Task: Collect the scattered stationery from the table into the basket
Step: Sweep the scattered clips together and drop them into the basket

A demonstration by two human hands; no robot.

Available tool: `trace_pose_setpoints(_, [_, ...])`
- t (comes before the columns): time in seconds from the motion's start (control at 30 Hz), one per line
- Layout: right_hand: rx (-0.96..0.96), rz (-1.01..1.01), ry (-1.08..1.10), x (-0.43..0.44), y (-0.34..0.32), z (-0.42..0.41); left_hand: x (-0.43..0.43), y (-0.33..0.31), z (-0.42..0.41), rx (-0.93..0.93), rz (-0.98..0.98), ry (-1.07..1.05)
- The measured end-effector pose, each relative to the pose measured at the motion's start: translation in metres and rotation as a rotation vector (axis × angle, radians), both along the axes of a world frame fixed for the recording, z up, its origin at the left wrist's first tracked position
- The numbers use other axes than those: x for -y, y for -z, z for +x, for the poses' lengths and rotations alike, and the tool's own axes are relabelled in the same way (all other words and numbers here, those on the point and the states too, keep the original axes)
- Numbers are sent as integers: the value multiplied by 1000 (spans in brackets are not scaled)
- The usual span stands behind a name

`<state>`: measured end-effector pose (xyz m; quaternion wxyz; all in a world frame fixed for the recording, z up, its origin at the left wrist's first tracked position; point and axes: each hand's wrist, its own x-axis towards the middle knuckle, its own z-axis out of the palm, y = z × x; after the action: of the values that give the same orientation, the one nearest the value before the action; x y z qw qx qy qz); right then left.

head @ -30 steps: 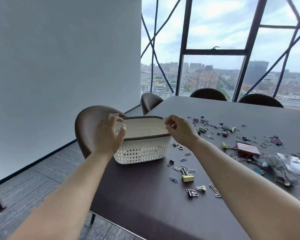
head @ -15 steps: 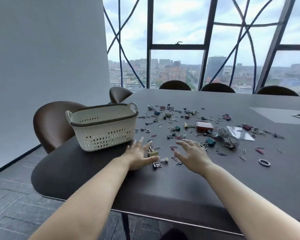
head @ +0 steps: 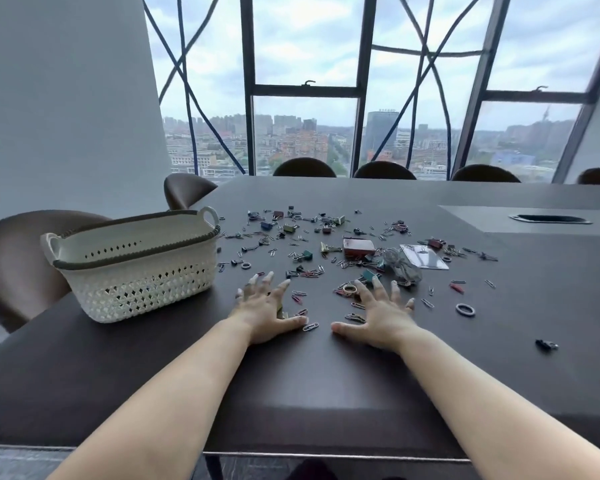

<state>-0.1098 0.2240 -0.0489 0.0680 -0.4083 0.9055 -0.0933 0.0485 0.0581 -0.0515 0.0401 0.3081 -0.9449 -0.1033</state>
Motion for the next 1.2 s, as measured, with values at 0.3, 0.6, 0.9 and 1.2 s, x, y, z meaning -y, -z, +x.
trace_pose_setpoints(0.3, [3, 15, 81, 61, 3, -65, 57, 2, -63, 38, 52, -28])
trace_pose_setpoints(0.6, [-175, -157, -40, 89, 9, -80, 83, 6, -92, -69, -99, 126])
trace_pose_setpoints(0.9, [-112, -127, -119, 87, 8, -80, 74, 1, -86, -25, -145, 242])
trace_pose_setpoints(1.2, [-228, -135, -128, 89, 1, -67, 69, 0, -85, -180, -78, 147])
